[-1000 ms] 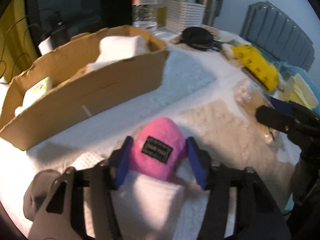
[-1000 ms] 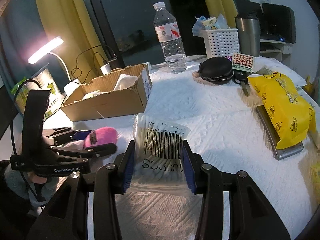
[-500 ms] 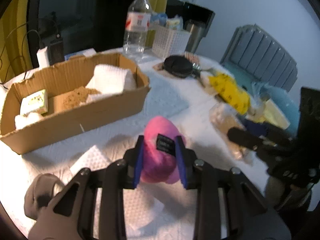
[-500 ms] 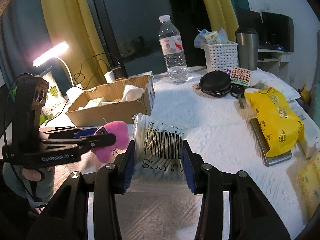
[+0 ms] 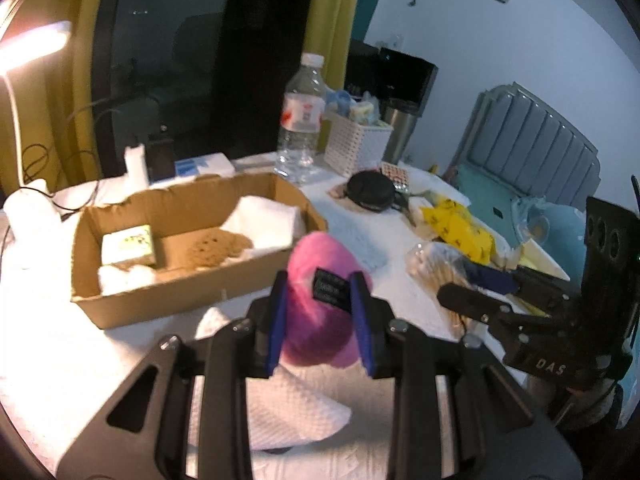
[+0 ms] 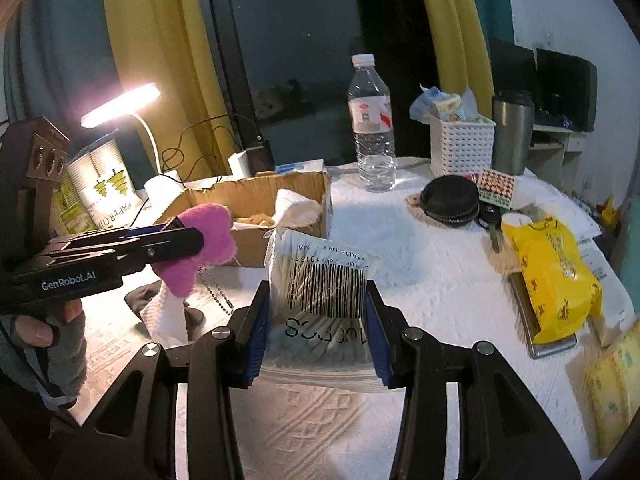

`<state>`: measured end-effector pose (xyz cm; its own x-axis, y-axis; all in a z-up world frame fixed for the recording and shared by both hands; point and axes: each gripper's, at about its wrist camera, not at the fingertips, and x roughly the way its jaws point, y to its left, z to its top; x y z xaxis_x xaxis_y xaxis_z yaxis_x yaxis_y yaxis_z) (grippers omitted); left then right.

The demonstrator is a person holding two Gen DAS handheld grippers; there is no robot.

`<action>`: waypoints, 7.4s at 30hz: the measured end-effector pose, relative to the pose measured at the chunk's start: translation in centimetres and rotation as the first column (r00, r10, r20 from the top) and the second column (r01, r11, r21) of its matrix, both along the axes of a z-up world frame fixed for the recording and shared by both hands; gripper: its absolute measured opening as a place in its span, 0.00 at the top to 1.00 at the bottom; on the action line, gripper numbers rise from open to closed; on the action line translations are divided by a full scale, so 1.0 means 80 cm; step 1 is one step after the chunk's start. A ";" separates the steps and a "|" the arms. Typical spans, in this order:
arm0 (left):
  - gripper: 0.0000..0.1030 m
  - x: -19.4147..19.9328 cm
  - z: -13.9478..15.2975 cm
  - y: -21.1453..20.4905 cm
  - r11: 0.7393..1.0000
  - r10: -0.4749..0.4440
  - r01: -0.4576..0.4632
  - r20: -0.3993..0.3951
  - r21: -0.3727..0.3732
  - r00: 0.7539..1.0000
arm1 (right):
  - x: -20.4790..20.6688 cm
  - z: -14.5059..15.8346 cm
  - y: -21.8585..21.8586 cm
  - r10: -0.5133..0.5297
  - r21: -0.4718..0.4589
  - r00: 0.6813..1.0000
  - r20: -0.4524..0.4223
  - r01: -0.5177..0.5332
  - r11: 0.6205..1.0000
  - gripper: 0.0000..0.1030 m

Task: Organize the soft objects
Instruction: 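Carry the pink plush and swab bag over the cardboard box, then lower the pink plush into the box with the left gripper while the right drops the swab bag, then move both grippers back to the grey glove and white towel on the table, then grasp the white towel with the right gripper while the left grasps the grey glove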

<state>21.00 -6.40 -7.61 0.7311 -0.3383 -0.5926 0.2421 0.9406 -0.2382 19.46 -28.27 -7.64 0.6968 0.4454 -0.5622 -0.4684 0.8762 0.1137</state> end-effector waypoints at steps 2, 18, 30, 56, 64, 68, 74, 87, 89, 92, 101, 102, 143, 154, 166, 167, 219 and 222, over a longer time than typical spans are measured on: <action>0.70 -0.005 0.004 0.009 1.000 0.014 -0.014 0.008 0.001 1.000 | -0.001 0.004 0.007 0.003 -0.005 1.000 0.004 -0.003 1.000 0.56; 0.70 -0.026 0.034 0.080 0.996 0.078 -0.075 0.067 -0.045 0.995 | 0.000 0.033 0.074 0.060 -0.039 0.997 0.039 -0.058 0.998 0.56; 0.70 -0.024 0.026 0.127 0.989 0.147 -0.144 0.064 -0.044 0.987 | 0.010 0.026 0.131 0.111 -0.076 0.994 0.020 -0.109 0.991 0.56; 0.70 0.057 0.015 0.171 0.978 0.203 -0.208 0.108 0.029 0.973 | 0.102 0.022 0.191 0.142 -0.118 0.990 0.022 -0.139 0.983 0.56; 0.69 0.092 -0.037 0.177 0.974 0.222 -0.222 0.008 0.049 0.975 | 0.133 0.008 0.210 0.151 -0.098 0.989 -0.001 -0.150 0.984 0.56; 0.66 0.100 -0.055 0.180 0.968 0.244 -0.242 -0.033 0.070 0.969 | 0.146 -0.005 0.226 0.165 -0.093 0.986 -0.025 -0.167 0.982 0.56; 0.46 0.100 -0.061 0.182 0.961 0.267 -0.264 -0.036 0.085 0.963 | 0.160 -0.027 0.251 0.184 -0.087 0.981 -0.062 -0.189 0.978 0.56; 0.25 0.093 -0.060 0.197 0.947 0.317 -0.313 -0.044 0.075 0.948 | 0.167 -0.033 0.257 0.186 -0.062 0.980 -0.075 -0.190 0.980 0.35; 0.25 0.090 -0.057 0.200 0.944 0.325 -0.322 -0.041 0.071 0.945 | 0.163 -0.029 0.255 0.179 -0.063 0.982 -0.062 -0.183 0.981 0.35; 0.24 0.083 -0.051 0.201 0.942 0.331 -0.329 -0.028 0.073 0.943 | 0.154 -0.023 0.250 0.174 -0.067 0.983 -0.052 -0.177 0.982 0.34; 0.22 0.054 -0.032 0.194 0.945 0.322 -0.322 0.007 0.065 0.947 | 0.126 -0.008 0.239 0.165 -0.073 0.986 -0.029 -0.167 0.983 0.34; 0.22 0.050 -0.031 0.193 0.945 0.319 -0.319 0.011 0.065 0.948 | 0.122 -0.006 0.238 0.165 -0.074 0.986 -0.027 -0.167 0.983 0.34; 0.22 -0.077 -0.039 0.161 0.955 0.286 -0.287 0.031 0.067 0.958 | -0.006 -0.026 0.183 0.088 -0.114 0.996 -0.029 -0.090 0.989 0.34; 0.22 -0.076 -0.080 0.163 0.959 0.280 -0.277 -0.041 0.067 0.959 | -0.001 -0.084 0.192 0.096 -0.141 0.984 -0.147 -0.117 0.983 0.22; 0.22 -0.069 -0.097 0.170 0.953 0.299 -0.294 -0.077 0.076 0.951 | 0.025 -0.113 0.201 0.107 -0.125 0.960 -0.260 -0.143 0.982 0.19; 0.22 -0.068 -0.097 0.169 0.953 0.298 -0.292 -0.078 0.079 0.951 | 0.025 -0.113 0.199 0.111 -0.113 0.958 -0.264 -0.145 0.983 0.22; 0.21 -0.018 -0.114 0.092 0.976 0.164 -0.136 -0.158 0.169 0.974 | 0.043 -0.062 0.066 -0.034 -0.150 0.995 -0.093 0.020 0.988 0.91; 0.13 -0.011 -0.125 0.081 0.973 0.154 -0.114 -0.196 0.202 0.968 | 0.045 -0.065 0.065 -0.028 -0.154 0.994 -0.105 0.011 0.988 0.91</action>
